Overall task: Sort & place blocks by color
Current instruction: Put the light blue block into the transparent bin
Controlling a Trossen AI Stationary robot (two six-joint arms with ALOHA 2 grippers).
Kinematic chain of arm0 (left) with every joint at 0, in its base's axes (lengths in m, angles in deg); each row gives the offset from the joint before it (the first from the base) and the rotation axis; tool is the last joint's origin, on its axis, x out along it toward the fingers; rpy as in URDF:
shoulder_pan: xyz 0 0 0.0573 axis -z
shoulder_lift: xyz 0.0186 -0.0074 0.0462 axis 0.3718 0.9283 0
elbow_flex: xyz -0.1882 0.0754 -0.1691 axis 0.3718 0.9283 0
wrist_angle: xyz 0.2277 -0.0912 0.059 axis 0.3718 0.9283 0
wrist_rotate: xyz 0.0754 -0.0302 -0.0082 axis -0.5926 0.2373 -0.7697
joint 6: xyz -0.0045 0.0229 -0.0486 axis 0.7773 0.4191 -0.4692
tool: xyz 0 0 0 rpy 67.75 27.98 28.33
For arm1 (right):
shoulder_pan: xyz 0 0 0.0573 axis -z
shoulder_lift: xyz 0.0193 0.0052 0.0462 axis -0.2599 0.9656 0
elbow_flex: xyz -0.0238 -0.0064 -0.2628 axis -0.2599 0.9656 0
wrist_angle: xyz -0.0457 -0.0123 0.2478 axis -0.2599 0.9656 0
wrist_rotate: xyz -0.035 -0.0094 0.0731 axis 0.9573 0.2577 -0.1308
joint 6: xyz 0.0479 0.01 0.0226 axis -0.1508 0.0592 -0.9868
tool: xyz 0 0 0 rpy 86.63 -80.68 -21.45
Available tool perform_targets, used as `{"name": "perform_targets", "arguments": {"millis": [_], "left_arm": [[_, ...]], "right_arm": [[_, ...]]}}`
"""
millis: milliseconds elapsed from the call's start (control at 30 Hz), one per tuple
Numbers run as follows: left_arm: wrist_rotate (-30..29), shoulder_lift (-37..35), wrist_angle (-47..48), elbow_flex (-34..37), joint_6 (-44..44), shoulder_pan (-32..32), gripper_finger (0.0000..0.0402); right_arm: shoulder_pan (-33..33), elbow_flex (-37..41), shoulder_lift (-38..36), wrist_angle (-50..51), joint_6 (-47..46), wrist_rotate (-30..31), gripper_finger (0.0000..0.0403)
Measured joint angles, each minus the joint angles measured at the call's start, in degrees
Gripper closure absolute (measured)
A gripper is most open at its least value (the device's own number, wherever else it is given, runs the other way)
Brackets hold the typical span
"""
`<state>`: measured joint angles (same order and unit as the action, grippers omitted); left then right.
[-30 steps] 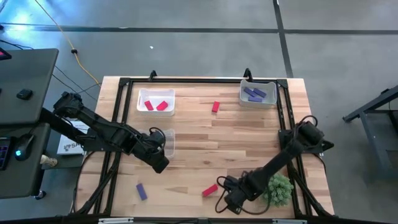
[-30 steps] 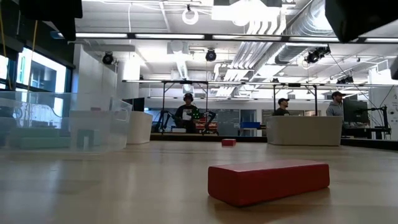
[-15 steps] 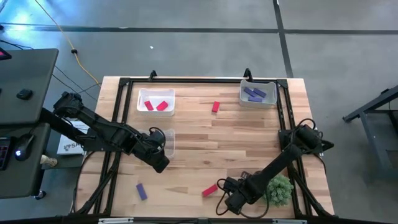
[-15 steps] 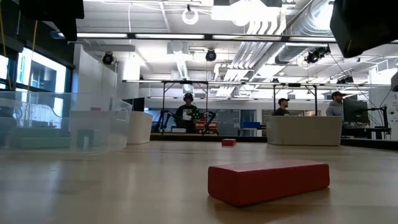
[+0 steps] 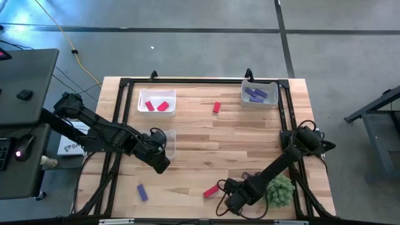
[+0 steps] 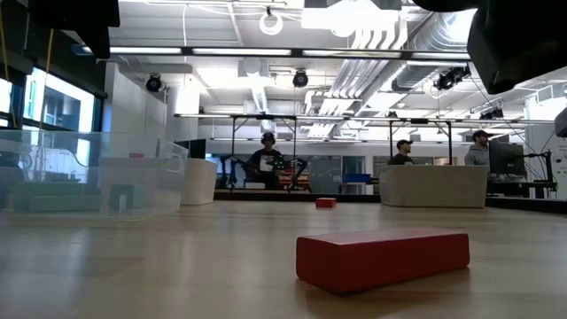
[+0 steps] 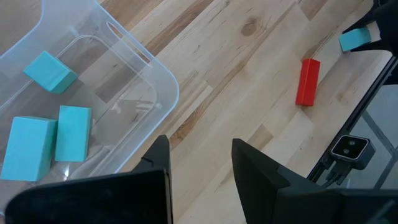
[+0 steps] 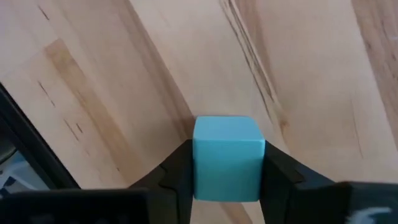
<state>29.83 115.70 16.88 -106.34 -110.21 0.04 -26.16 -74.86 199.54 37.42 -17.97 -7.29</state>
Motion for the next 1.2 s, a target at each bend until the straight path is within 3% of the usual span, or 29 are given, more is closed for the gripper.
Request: {"name": "perform_targets", "arguments": {"millis": [533,933,1200], "left_arm": [[-0.7,0.0,0.3,0.0,3.1,-1.6,0.0316],[-1.0,0.0,1.1,0.0,8.0,-5.6,0.0316],[-0.4,-3.8,0.9,0.1,13.8,-10.0,0.0316]], "right_arm": [[7.4,-12.0,0.2,9.9,16.7,2.7,0.0293],[17.2,-18.7,0.2,10.1,34.0,3.7,0.0293],[23.5,-22.3,0.1,10.1,44.1,2.6,0.0293]]}}
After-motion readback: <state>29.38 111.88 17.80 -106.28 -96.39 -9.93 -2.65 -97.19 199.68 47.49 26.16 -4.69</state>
